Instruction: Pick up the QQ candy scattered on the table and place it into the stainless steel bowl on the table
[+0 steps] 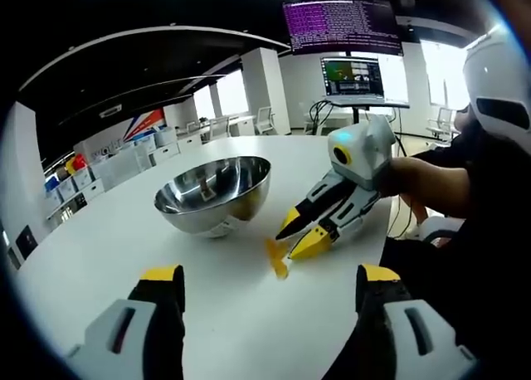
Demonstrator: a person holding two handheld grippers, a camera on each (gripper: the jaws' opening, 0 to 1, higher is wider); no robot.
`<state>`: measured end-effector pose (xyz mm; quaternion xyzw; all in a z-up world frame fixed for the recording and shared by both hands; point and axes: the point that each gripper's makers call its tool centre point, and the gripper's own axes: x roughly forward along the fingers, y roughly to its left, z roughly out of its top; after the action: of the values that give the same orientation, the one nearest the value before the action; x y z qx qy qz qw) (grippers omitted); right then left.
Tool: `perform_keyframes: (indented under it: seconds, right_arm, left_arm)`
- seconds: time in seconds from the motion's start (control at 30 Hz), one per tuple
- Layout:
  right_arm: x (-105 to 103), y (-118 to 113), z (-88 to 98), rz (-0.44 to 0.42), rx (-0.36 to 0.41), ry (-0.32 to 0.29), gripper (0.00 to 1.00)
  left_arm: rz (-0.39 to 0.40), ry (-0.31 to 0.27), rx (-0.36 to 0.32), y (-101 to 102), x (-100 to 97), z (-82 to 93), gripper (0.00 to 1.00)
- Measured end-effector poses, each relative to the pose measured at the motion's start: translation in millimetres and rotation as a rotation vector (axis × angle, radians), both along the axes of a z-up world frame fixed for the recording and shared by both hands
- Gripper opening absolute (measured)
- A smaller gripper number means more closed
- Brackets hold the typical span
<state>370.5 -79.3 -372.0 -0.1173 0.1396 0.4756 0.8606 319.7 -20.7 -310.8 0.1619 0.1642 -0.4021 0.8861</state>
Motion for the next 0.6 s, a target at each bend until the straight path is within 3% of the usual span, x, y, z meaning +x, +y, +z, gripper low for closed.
perform_keyframes:
  seconds: [0.6]
  right_arm:
    - [2.7, -0.6, -3.1, -0.043, -0.005, 0.002, 0.16]
  left_arm:
    - [0.002, 0.001, -0.008, 1.0, -1.9, 0.4, 0.84]
